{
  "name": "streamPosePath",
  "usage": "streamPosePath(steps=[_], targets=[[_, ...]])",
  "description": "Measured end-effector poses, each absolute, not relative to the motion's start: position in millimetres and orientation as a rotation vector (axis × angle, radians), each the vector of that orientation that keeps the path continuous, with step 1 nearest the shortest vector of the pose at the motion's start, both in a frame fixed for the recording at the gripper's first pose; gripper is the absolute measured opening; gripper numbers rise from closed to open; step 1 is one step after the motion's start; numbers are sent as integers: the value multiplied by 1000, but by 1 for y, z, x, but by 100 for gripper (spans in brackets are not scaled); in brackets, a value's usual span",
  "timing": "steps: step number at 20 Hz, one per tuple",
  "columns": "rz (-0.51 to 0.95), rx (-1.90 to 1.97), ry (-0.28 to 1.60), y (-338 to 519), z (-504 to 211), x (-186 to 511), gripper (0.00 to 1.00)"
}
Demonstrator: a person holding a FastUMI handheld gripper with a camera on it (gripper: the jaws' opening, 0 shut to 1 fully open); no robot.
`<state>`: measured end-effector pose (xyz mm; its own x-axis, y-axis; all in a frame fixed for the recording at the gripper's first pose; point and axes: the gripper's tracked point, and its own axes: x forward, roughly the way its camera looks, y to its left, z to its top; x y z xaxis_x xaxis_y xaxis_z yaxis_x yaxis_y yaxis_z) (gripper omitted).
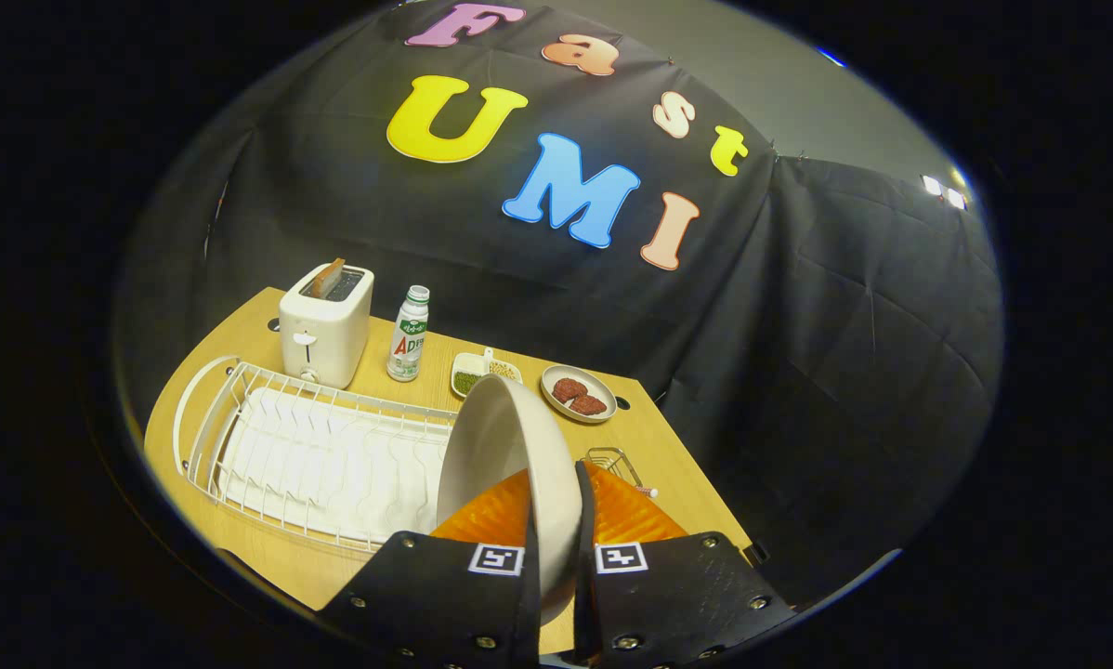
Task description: Take the plate from the dish rack, then take the spoon from the basket and place it into the plate.
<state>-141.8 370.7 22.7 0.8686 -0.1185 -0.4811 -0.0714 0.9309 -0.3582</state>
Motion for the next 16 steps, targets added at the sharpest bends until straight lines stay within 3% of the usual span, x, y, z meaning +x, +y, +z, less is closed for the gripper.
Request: streamPosePath(steps=[16], targets=[[21,-288,613,304,-49,-219,14]])
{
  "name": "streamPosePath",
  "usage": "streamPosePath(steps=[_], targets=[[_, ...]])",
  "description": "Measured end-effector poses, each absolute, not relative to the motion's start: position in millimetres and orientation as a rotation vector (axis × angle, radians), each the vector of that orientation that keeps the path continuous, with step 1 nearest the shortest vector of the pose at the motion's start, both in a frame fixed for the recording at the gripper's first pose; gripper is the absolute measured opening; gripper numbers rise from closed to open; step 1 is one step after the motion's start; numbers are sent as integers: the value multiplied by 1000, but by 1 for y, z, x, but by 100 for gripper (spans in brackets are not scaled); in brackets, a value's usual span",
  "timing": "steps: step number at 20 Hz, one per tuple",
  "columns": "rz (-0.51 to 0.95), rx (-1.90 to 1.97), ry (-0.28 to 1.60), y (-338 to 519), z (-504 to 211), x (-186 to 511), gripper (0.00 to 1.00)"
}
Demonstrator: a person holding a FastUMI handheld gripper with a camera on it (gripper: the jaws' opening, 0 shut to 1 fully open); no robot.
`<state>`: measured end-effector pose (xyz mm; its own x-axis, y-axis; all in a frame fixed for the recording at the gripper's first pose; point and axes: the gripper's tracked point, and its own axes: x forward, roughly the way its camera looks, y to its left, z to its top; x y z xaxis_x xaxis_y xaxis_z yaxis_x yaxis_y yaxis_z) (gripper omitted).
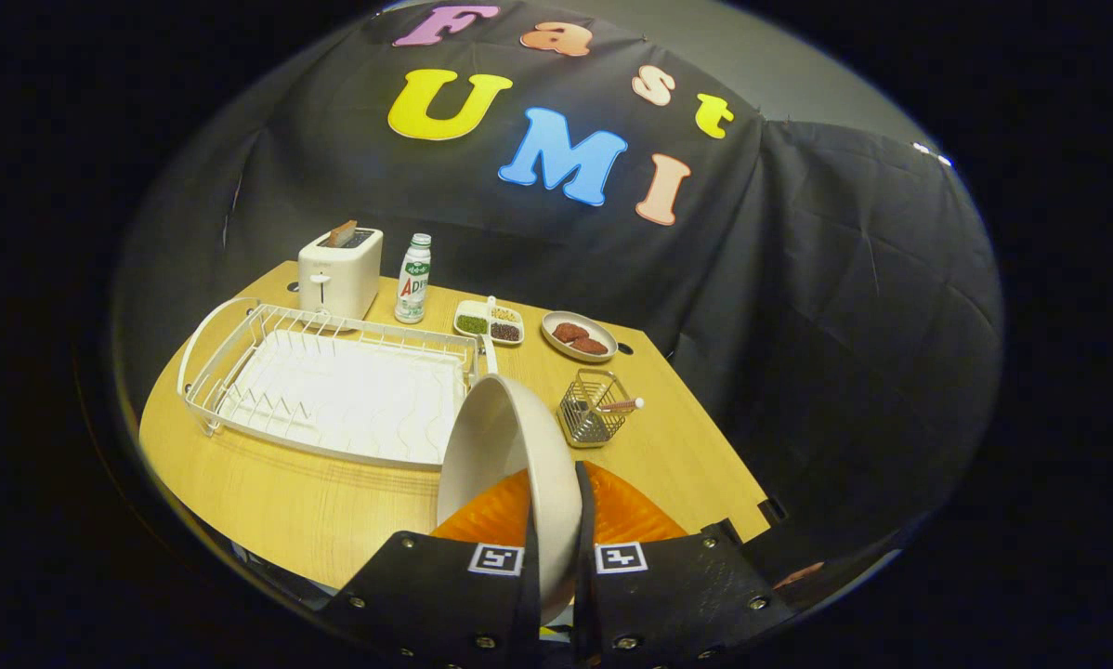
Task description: Take the plate from the dish rack, then take the spoon from the basket and place it into the plate.
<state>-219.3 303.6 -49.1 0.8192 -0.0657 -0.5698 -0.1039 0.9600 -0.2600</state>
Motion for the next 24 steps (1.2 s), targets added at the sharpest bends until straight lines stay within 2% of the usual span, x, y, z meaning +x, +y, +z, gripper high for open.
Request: streamPosePath(steps=[17,24], targets=[[116,77,800,314,-126,-247,14],[78,356,878,321,-156,-248,14]])
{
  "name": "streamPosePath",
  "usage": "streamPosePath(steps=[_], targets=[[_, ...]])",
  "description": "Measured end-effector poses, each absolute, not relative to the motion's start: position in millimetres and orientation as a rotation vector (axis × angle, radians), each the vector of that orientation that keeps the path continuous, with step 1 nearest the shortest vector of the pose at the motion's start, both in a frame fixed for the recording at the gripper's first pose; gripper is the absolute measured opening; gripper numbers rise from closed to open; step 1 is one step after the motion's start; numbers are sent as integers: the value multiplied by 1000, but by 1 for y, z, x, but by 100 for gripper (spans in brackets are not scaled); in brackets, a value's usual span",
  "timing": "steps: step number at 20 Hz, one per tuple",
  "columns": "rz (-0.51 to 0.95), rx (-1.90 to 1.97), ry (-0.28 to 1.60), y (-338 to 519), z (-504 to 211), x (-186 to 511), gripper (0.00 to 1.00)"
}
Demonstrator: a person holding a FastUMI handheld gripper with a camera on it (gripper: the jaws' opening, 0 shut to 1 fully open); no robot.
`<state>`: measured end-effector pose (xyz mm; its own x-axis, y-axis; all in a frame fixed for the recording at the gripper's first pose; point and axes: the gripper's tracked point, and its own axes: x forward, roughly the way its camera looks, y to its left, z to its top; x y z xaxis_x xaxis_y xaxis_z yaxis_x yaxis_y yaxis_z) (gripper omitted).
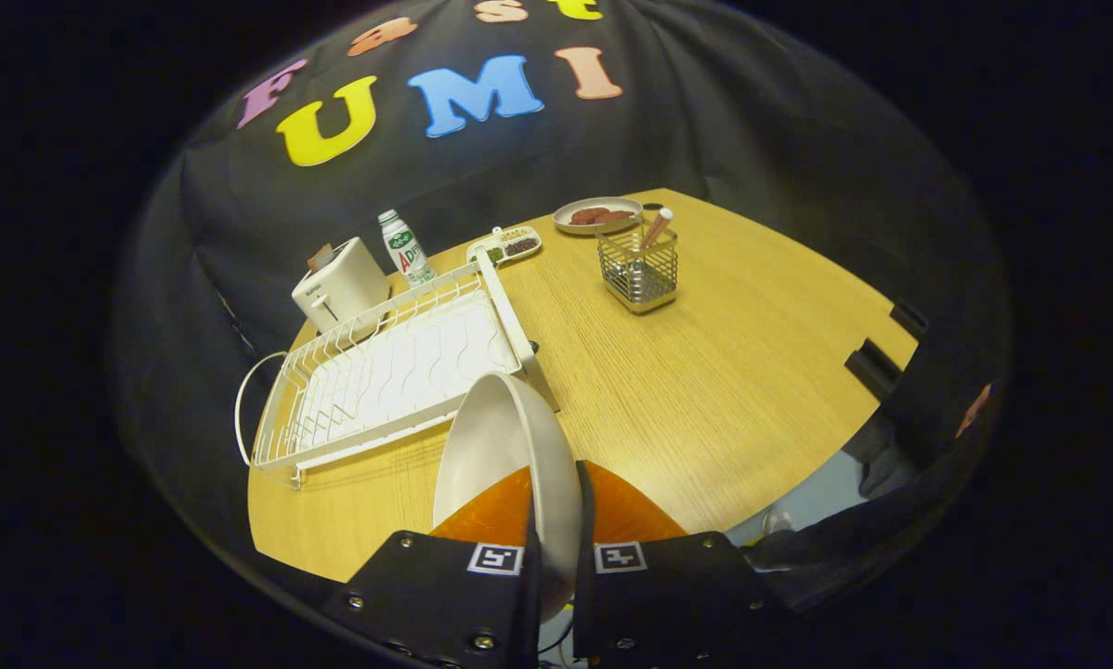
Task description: Take the plate from the dish rack, then take the spoon from the basket and place it into the plate.
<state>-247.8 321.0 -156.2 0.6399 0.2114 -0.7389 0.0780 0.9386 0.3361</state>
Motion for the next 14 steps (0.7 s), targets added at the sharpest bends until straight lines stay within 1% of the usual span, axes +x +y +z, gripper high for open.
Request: streamPosePath(steps=[6,7,10,14], targets=[[78,535,896,325,-182,-254,19],[74,530,899,324,-187,-254,19],[78,491,916,323,-198,-255,27],[75,441,888,314,-193,-249,31]])
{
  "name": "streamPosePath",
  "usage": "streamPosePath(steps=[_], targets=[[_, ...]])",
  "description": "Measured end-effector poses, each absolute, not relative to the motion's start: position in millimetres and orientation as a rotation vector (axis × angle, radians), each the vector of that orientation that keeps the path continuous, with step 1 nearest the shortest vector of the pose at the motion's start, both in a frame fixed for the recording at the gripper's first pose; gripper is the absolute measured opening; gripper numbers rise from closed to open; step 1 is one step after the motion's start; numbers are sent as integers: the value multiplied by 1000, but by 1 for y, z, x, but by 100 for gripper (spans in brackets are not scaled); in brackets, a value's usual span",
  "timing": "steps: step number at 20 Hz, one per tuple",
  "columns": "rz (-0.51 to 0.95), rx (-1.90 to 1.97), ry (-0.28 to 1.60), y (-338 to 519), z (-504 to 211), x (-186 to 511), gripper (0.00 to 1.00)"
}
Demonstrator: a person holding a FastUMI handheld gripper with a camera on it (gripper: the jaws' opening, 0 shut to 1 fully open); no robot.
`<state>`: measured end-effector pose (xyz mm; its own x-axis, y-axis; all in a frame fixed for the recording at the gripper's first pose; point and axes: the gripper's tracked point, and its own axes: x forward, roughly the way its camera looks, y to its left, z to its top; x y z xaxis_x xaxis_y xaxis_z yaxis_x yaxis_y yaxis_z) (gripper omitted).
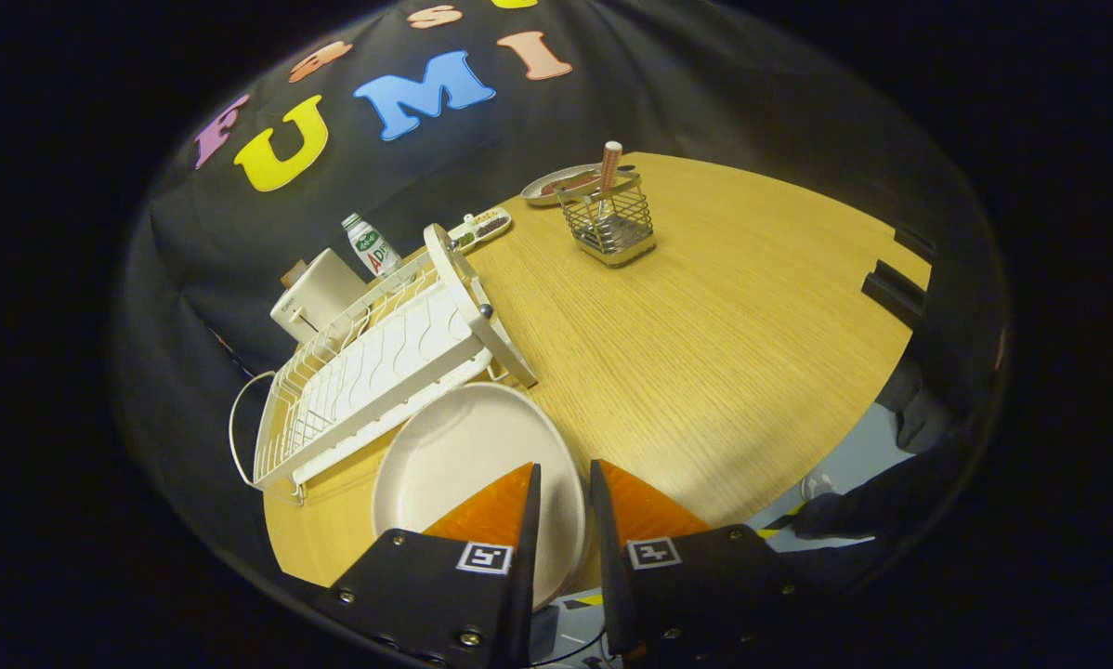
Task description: Take the plate from the dish rack, then take the spoon from the basket and place it into the plate.
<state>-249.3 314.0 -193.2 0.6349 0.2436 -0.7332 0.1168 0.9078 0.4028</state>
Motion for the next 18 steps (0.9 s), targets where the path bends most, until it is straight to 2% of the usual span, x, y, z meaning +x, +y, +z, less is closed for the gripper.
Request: streamPosePath(steps=[6,18], targets=[[64,385,742,290,-153,-205,31],[-108,336,551,210,-117,-74,31]])
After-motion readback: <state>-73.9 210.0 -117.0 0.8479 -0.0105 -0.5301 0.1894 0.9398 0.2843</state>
